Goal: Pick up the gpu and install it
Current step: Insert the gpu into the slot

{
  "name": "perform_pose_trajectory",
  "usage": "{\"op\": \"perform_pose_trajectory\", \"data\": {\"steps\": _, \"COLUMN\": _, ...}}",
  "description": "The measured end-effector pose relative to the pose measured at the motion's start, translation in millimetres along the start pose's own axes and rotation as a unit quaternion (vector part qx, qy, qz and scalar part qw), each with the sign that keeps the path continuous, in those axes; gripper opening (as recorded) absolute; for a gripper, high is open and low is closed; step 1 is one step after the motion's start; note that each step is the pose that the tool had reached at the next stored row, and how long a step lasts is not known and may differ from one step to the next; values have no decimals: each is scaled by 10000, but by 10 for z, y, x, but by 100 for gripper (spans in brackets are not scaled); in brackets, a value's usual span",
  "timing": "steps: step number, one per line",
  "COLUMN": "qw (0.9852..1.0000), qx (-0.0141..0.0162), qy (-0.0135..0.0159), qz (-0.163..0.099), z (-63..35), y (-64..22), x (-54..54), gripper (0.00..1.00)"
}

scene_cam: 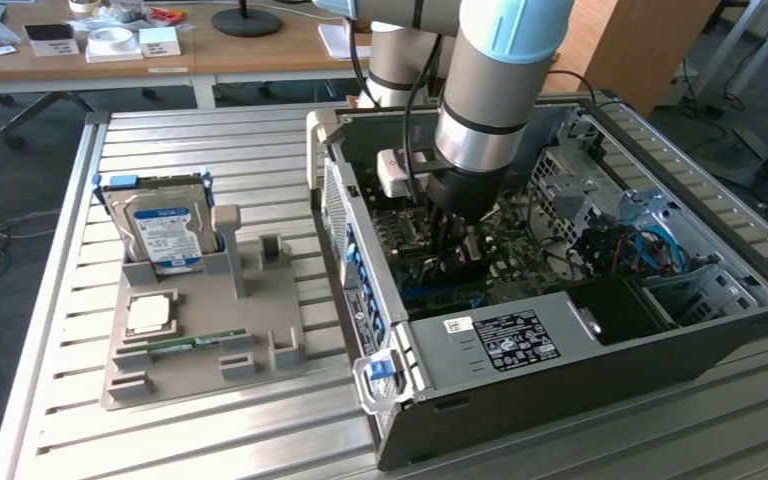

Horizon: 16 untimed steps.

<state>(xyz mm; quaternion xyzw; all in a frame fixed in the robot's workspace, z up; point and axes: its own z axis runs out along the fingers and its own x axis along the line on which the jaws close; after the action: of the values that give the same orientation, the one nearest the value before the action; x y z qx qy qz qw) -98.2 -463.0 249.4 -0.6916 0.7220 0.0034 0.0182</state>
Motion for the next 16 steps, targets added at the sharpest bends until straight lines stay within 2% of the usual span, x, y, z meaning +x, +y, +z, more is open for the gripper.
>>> {"op": "perform_pose_trajectory", "data": {"steps": 4, "qw": 10000, "qx": 0, "qy": 0, "qz": 0, "z": 0, "y": 0, "x": 0, "gripper": 34}}
{"op": "perform_pose_trajectory", "data": {"steps": 5, "qw": 10000, "qx": -1, "qy": 1, "qz": 0, "z": -1, "y": 0, "x": 0, "gripper": 33}}
{"op": "perform_pose_trajectory", "data": {"steps": 6, "qw": 10000, "qx": 0, "qy": 1, "qz": 0, "z": 0, "y": 0, "x": 0, "gripper": 27}}
{"op": "perform_pose_trajectory", "data": {"steps": 16, "qw": 10000, "qx": 0, "qy": 0, "qz": 0, "z": 0, "y": 0, "x": 0, "gripper": 26}}
